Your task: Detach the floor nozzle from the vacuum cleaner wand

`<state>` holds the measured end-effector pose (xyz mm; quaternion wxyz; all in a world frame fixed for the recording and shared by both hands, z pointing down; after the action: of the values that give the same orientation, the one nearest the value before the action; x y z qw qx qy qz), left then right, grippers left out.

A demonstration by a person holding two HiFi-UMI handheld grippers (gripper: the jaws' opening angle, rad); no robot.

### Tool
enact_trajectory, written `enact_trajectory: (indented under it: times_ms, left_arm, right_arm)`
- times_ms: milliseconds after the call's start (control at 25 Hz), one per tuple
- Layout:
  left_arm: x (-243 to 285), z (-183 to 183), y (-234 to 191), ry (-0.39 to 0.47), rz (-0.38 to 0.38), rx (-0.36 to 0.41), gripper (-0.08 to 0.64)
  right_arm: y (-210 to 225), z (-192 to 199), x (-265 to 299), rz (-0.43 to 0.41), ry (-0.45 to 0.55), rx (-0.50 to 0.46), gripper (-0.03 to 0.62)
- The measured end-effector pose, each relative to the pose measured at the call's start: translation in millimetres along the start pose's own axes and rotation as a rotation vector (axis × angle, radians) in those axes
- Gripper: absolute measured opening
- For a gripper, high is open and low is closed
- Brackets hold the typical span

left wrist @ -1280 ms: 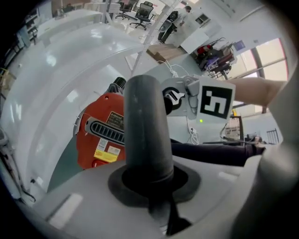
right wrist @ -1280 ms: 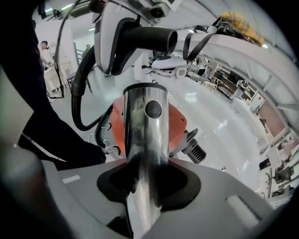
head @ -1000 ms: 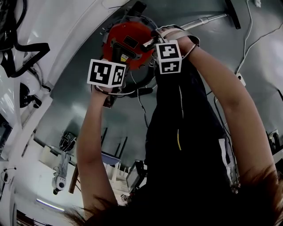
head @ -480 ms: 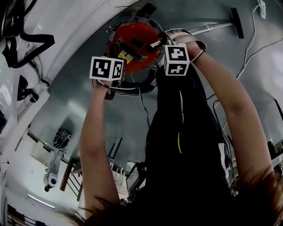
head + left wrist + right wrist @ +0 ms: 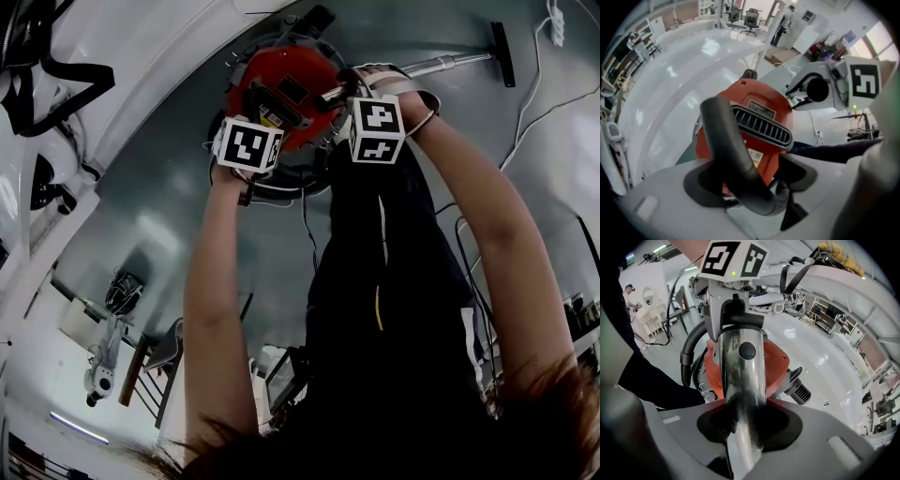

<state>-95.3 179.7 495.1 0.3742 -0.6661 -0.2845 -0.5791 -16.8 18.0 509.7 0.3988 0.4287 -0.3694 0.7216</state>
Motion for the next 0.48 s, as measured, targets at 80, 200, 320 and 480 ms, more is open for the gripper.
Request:
enact_trajectory:
  times_ms: [80, 200, 320, 480]
  left_arm:
    - [-0.7, -2.4, 7.8, 0.041, 0.003, 0.068, 0.379]
    - [-4.5, 1.7, 8.1, 0.109, 0.012, 0.087, 0.399]
    - [-18.0, 11.8, 4.3, 0.211, 0.014, 0.049, 0.387]
    - [-35.3, 30.3, -0.3, 0.296, -0.032, 0.063, 0.267]
  right_arm:
    - [-1.1, -0.3, 0.3, 0.003, -0.006, 0.008, 0.140]
    - [-0.9, -1.1, -0.4, 0.012, -0.011, 0.017, 0.141]
    - [1.1, 0.4, -2.5, 0.030, -0.013, 0.024, 0.141]
    - [11.9, 3.2, -1.8, 0.074, -0.037, 0.059, 0.141]
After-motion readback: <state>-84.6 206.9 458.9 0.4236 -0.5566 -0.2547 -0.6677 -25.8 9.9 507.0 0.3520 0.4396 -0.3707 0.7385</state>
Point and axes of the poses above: the fingertips, and each gripper's own axes: x forward along the fingers, y to its right, z out of its underside, the point moved 8 cm from there along -x, backward along the fingers, and after that the axes turned 10 degrees about -x, right-handed, at the moved point
